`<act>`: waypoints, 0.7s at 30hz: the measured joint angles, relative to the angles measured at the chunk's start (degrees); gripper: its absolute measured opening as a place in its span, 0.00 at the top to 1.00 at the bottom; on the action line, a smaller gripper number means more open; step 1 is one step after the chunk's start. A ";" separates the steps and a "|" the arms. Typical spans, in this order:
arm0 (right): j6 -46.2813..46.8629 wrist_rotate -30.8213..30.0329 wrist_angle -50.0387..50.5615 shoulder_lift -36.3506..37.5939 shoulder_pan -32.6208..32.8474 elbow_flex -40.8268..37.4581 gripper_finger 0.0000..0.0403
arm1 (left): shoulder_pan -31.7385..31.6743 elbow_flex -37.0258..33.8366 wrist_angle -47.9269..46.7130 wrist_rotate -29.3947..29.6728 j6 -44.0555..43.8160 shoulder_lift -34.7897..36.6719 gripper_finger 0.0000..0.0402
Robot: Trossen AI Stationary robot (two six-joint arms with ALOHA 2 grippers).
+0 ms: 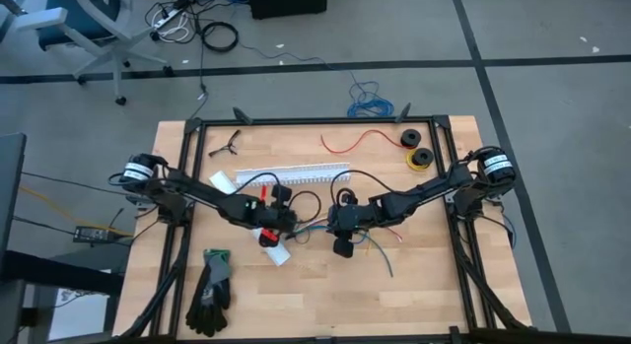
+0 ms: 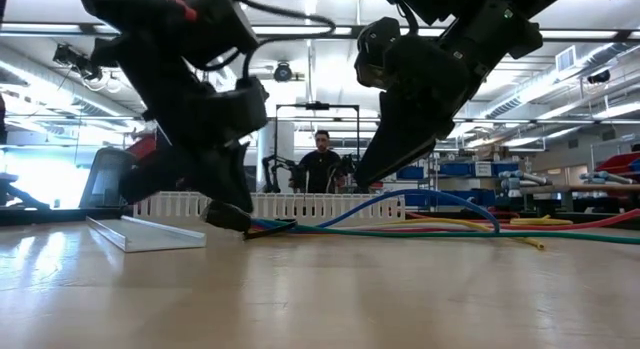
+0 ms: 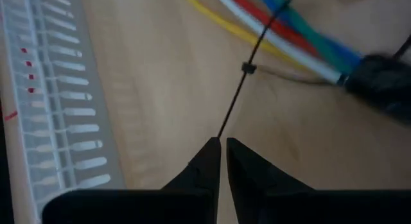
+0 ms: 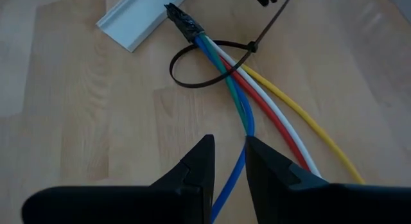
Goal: Ziptie cables
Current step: Wrap the cables with the black zip tie
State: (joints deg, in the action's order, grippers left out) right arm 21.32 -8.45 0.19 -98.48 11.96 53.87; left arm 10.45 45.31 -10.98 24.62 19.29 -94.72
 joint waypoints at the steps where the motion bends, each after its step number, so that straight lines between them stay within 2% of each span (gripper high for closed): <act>1: 0.00 -0.06 0.01 0.00 0.00 0.00 0.81 | -0.12 -0.02 0.85 0.04 1.01 -0.88 0.91; 9: 0.04 -0.08 0.49 0.07 0.05 0.00 0.81 | -0.16 0.16 7.06 1.96 6.14 -6.11 0.91; 13: 0.02 -0.06 0.53 0.07 0.03 0.00 0.81 | -0.12 0.15 7.86 4.00 7.01 -6.39 0.94; 21: 0.04 -0.04 0.54 0.07 0.03 0.00 0.81 | -0.32 1.27 9.42 4.53 8.80 -6.49 0.97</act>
State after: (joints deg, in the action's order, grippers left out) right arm 21.37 -8.49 0.73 -98.41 11.99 53.87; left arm 10.12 46.58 -1.55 29.15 28.08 -101.21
